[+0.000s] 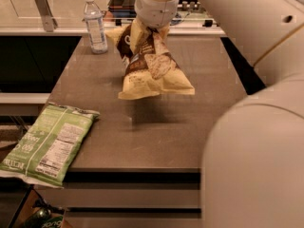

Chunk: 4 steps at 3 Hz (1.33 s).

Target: Move brown chip bag near blue plastic bottle

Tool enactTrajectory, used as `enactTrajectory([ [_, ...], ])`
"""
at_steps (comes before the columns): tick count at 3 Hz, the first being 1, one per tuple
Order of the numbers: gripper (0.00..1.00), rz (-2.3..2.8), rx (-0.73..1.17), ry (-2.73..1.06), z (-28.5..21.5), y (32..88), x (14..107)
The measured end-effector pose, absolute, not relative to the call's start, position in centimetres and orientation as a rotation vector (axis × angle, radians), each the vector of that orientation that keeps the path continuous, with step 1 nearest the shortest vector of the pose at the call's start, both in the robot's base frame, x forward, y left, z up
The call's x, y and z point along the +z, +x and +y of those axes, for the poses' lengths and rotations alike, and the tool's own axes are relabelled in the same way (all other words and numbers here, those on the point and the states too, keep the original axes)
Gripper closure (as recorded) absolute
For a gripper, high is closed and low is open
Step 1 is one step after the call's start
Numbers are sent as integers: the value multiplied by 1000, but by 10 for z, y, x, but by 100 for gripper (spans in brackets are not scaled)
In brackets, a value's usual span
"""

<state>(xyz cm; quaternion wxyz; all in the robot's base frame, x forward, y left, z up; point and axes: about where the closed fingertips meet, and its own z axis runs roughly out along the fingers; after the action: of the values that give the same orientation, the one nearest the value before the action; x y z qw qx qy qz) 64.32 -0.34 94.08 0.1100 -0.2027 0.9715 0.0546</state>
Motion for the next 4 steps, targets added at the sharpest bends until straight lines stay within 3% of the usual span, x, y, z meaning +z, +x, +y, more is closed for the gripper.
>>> enactTrajectory([
  [2,100,2615,267,-531,-1,745,975],
  [4,100,2517,269,-472,2,783,988],
])
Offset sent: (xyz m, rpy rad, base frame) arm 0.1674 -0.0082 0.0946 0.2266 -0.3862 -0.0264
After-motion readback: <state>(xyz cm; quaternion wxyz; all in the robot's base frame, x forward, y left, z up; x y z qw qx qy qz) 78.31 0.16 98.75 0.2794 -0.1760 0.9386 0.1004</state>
